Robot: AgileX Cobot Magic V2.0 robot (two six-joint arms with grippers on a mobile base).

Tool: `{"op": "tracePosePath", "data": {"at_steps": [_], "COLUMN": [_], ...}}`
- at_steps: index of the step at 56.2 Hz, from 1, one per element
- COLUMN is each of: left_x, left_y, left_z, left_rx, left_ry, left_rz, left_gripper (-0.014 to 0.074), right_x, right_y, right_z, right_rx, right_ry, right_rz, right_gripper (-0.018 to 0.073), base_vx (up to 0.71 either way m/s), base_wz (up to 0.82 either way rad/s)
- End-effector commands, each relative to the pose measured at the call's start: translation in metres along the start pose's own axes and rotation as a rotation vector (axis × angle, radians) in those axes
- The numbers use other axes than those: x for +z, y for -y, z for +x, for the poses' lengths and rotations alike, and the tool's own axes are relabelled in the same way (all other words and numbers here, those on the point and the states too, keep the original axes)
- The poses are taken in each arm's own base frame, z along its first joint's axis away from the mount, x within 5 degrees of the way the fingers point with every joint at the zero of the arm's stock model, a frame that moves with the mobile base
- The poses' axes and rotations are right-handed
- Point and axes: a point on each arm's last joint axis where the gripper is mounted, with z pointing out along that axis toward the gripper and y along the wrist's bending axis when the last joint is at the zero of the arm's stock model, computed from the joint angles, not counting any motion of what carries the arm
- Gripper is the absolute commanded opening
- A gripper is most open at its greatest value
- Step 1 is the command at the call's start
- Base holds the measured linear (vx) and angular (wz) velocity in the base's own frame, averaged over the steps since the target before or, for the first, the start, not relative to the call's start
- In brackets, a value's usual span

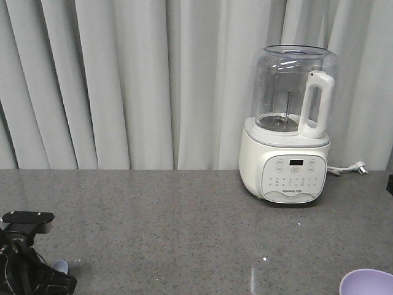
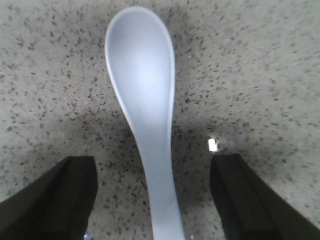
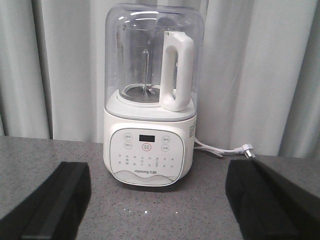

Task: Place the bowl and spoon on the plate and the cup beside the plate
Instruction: 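Lower the left gripper and grasp the white spoon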

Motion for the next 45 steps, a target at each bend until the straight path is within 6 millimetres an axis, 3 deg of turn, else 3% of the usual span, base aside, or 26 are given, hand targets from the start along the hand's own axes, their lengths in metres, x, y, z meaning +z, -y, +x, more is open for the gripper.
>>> {"op": "tracePosePath", "data": {"at_steps": [1, 9, 14, 19, 25, 26, 35, 45], "left_x": [-0.009, 0.003, 0.005, 0.005, 0.005, 0.005, -0.007, -0.066], "left_y": [0.004, 0.004, 0.004, 0.004, 0.004, 0.004, 0.004, 0.007], "left_z": [-0.012, -0.012, -0.012, -0.010, -0.010, -0.010, -0.010, -0.009], "left_rx": [0.007, 0.007, 0.007, 0.005, 0.011, 0.015, 0.042, 0.065], "left_ry": [0.083, 0.056, 0.047, 0.027, 0.022, 0.022, 0.058, 0.293], "left_rz": [0.009, 0.007, 0.006, 0.006, 0.005, 0.005, 0.009, 0.023], "left_gripper": [0.0586, 0.0575, 0.0495, 0.0306, 0.0004, -0.0010, -0.0008, -0.0008], "right_x": [-0.002, -0.002, -0.002, -0.002, -0.002, -0.002, -0.002, 0.001], "right_y": [0.002, 0.002, 0.002, 0.002, 0.002, 0.002, 0.002, 0.002], "right_z": [-0.019, -0.019, -0.019, -0.019, -0.018, -0.018, -0.013, -0.019], "right_rx": [-0.012, -0.012, -0.018, -0.013, -0.013, -0.012, 0.013, 0.145], "right_ry": [0.110, 0.109, 0.109, 0.106, 0.098, 0.097, 0.021, -0.190], "right_rz": [0.013, 0.013, 0.013, 0.013, 0.012, 0.012, 0.006, 0.010], "right_gripper": [0.0594, 0.0594, 0.0594, 0.0594, 0.0594, 0.0594, 0.0594, 0.0587], "base_vx": [0.00, 0.00, 0.00, 0.00, 0.00, 0.00, 0.00, 0.00], "base_wz": [0.00, 0.00, 0.00, 0.00, 0.00, 0.00, 0.00, 0.00]}}
